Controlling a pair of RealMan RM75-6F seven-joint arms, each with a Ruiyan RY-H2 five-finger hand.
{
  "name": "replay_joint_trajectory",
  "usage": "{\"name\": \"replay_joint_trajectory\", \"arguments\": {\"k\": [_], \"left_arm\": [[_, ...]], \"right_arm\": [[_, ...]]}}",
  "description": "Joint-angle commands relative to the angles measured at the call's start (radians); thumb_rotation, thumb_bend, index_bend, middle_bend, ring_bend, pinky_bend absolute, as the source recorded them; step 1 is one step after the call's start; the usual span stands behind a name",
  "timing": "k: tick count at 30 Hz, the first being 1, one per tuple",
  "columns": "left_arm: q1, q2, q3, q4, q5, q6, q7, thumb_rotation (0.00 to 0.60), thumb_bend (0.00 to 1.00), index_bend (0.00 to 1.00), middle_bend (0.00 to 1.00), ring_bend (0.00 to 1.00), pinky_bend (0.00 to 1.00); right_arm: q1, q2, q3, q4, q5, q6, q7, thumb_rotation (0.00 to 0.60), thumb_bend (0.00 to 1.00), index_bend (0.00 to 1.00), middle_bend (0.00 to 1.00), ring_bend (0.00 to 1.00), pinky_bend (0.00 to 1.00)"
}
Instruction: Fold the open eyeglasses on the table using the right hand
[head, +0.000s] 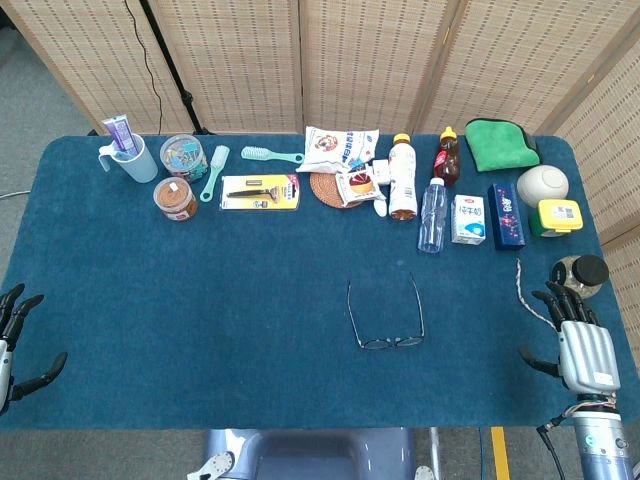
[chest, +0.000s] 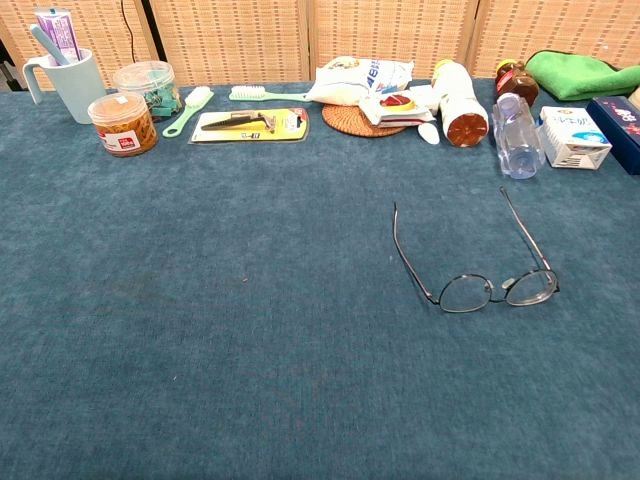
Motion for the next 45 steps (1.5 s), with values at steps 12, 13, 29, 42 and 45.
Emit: {"name": "replay_joint_trajectory", "arguments": {"k": [12,13,29,42,45], "left_arm": [[0.005,0.004,0.004,-0.003,0.004,0.007,0.0,0.54,0.26,0.16,0.05,0.02,0.0],[0.005,0.004,0.003,-0.003,0.004,0.007,-0.001,0.539,0.26,0.16,0.05,0.02,0.0],[0.001,0.013,-0.006,-0.01,0.003,0.012,0.011,0.54,0.26,0.16,0.05,0.02,0.0],[-0.002,0.014,-0.009,-0.005,-0.012,0.003,0.013,0.541,0.26,0.16,0.05,0.02,0.0],[-0.002,0.014,-0.008,-0.003,-0.015,0.0,0.012,0.54,0.25,0.16,0.05,0.02,0.0]], "right_arm": [[0.001,-0.001,-0.001,0.006,-0.004,-0.002,0.011,0.6,0.22,0.21,0.12,0.1,0.17],[0.001,-0.002,-0.001,0.006,-0.004,-0.001,0.012,0.6,0.22,0.21,0.12,0.1,0.17],[0.013,-0.004,-0.007,0.011,-0.018,-0.025,0.029,0.6,0.22,0.2,0.12,0.1,0.17],[0.072,-0.021,-0.008,-0.008,-0.033,-0.113,0.046,0.6,0.13,0.19,0.1,0.09,0.18],[0.091,-0.034,-0.003,-0.017,-0.024,-0.138,0.048,0.6,0.03,0.19,0.09,0.09,0.17]]}}
